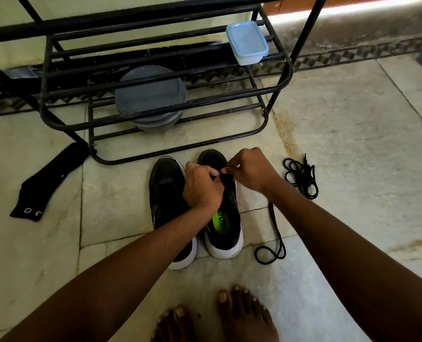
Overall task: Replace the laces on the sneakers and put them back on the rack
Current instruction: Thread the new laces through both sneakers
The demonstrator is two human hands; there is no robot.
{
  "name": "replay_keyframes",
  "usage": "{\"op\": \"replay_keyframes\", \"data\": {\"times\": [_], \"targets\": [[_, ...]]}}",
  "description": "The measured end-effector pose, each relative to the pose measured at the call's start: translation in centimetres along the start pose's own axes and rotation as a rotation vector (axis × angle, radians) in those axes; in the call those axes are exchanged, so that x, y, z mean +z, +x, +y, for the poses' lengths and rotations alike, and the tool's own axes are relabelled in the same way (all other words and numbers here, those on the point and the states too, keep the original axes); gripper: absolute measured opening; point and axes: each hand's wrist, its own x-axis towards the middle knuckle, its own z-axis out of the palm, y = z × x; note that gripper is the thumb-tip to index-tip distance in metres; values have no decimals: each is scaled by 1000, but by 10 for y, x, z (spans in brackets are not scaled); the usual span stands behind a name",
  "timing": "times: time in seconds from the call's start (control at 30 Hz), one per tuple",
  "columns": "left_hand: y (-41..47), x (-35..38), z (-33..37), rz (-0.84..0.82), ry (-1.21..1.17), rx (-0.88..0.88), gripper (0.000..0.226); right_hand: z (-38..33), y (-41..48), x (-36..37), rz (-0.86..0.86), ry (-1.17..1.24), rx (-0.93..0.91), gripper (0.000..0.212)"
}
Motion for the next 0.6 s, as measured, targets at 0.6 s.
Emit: {"op": "replay_keyframes", "data": {"times": [0.6], "targets": [[-11, -55, -11, 30, -725, 105, 19, -3, 27, 7, -97, 562, 119, 25]]}}
